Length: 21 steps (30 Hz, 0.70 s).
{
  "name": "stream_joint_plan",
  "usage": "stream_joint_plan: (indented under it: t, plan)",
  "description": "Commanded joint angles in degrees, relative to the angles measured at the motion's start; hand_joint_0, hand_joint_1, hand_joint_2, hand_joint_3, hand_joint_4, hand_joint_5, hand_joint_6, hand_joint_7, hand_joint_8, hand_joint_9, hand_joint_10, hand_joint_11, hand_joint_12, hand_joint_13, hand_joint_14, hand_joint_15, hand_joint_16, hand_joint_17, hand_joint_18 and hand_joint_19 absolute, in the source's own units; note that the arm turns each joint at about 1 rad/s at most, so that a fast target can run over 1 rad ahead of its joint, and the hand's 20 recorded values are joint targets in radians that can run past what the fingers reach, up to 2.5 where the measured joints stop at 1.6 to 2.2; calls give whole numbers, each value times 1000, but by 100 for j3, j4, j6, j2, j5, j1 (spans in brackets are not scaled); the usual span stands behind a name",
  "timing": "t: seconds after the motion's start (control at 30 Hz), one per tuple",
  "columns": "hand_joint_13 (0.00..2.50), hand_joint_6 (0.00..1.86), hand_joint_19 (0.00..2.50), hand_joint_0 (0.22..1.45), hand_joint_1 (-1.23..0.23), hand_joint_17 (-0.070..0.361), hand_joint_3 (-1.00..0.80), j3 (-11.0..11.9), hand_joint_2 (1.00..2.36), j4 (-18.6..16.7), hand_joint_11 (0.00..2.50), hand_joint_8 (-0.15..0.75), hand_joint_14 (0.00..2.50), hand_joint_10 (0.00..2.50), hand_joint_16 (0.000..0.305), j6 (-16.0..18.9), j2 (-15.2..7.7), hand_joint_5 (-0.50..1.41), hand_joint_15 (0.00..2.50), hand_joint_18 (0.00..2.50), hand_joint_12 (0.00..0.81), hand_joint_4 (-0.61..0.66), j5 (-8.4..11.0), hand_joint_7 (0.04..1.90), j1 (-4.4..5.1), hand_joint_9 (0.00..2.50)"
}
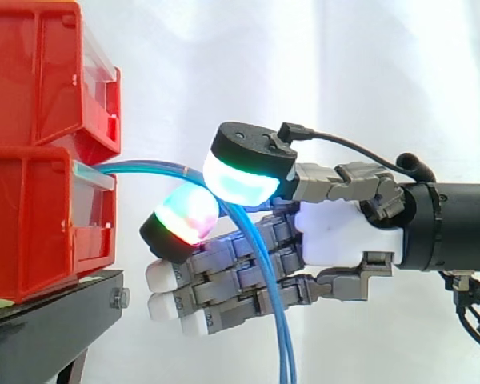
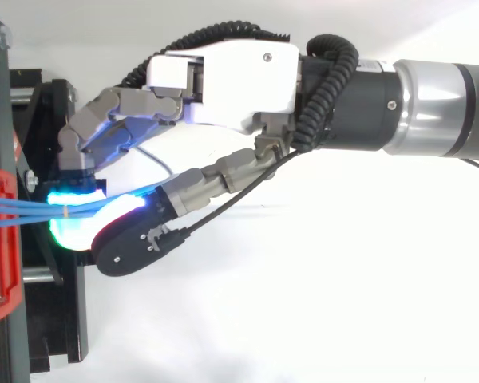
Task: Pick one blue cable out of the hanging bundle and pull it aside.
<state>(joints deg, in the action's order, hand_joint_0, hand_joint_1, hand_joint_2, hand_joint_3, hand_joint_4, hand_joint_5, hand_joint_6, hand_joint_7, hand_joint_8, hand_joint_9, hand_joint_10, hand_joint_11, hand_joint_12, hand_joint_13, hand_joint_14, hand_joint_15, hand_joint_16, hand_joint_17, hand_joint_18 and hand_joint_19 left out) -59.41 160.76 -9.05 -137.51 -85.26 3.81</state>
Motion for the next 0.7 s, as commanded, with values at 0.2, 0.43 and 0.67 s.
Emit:
stream_joint_plan:
  t: [0.2, 0.43, 0.67]
  plan:
    - [553, 968, 249, 717, -831, 70, -294, -1, 1011, 298, 329, 230, 11, 10, 31, -17, 66, -152, 260, 416, 233, -83, -61, 931, -12, 681]
    - [555, 957, 277, 577, -768, 70, -500, -1, 1000, 368, 333, 226, 11, 10, 31, -61, 171, -140, 266, 413, 233, 97, -70, 724, -12, 717]
    - [560, 903, 298, 502, -509, 78, -500, 8, 1000, 359, 331, 243, 11, 10, 35, -61, 180, -128, 269, 401, 252, 106, -70, 739, -29, 755]
